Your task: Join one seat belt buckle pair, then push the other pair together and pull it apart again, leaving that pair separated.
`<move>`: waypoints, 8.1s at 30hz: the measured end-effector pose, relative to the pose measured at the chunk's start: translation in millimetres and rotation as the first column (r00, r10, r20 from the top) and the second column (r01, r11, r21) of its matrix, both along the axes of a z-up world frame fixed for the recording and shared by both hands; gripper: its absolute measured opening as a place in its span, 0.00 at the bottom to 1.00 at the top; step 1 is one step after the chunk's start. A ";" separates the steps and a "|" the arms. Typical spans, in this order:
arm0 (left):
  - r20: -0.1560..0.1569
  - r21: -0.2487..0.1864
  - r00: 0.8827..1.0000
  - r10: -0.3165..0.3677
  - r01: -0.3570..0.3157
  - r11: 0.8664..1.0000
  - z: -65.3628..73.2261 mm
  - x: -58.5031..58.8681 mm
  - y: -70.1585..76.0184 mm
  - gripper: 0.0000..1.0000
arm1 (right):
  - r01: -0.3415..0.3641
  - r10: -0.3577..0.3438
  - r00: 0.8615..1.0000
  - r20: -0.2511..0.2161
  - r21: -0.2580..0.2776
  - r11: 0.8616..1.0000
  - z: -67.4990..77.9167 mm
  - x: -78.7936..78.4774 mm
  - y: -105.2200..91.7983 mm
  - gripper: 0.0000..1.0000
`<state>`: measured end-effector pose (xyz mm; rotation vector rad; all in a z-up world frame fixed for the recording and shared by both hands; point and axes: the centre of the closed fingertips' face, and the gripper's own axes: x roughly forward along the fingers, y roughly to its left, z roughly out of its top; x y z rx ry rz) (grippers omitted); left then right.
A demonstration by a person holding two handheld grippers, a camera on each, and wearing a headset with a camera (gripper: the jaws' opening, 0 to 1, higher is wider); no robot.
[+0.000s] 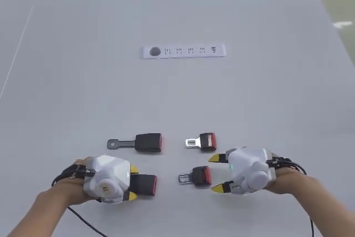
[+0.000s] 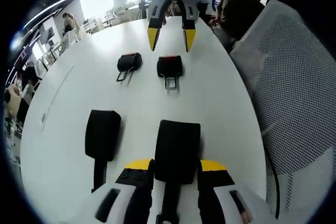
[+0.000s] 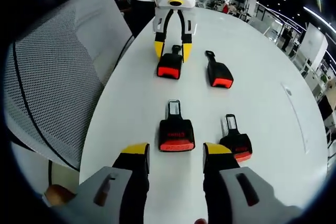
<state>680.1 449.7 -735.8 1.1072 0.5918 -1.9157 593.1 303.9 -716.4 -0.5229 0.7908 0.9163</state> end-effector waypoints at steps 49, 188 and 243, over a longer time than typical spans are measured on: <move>-0.027 0.045 0.999 0.033 -0.032 0.998 -4.8 4.8 -7.7 0.31 | 0.019 -0.019 1.000 -0.009 0.026 0.999 -17.7 19.6 38.0 0.30; -0.050 0.051 0.999 -0.001 0.004 0.999 -10.0 1.7 -9.6 0.31 | 0.130 -0.133 0.991 0.022 0.098 0.987 -17.4 50.2 86.8 0.24; -0.041 0.042 0.999 0.025 -0.024 0.999 -11.7 -0.8 -13.1 0.41 | 0.172 -0.174 0.985 0.017 0.070 0.983 -15.5 50.9 87.8 0.40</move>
